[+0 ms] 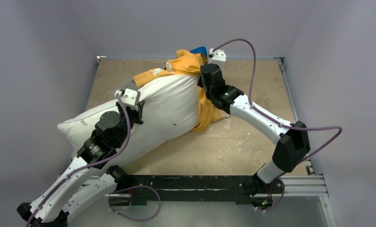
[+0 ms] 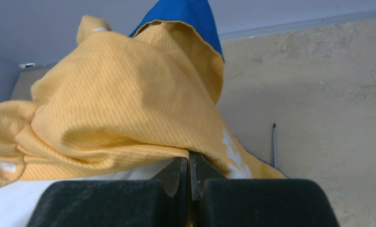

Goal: Remove the pillowcase from the pillow

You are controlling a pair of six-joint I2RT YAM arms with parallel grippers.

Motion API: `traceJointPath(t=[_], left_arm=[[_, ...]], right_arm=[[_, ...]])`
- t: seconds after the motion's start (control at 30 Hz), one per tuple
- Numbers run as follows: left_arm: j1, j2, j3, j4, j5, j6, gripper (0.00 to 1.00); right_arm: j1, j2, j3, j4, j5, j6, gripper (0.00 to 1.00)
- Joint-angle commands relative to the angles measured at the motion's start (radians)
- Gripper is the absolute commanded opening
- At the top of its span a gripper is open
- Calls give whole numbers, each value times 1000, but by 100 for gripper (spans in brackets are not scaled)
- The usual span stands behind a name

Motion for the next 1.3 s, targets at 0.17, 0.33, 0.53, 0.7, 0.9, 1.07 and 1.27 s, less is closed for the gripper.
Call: traceJointPath(t=[0.17,0.33,0.53,0.7,0.9,1.07,1.27], left_arm=[[2,-120,-20,173,-86,11,0],[3,-172,-45,195,-118,11,0],[4,-292,-101,256,-175,20,0],[6,-355,-135,314,-271,20,0],[14,-296,-107,303,-293,3,0],[22,-157,28,231,-303,-65,0],[23,112,284,52,-285,-198,0]], right_arm=[[-231,-162,-106,76,10,-9,0],[-362,-246,-156,116,-62,-29,0],[-486,-320,-187,134,-116,-57,0],[-573,-342,-214,155,-183,-62,0],[-618,-427,-195,169,-209,-55,0],[-619,-506,-103,186,-232,-73,0],[-619,-650,-52,248,-247,-96,0]])
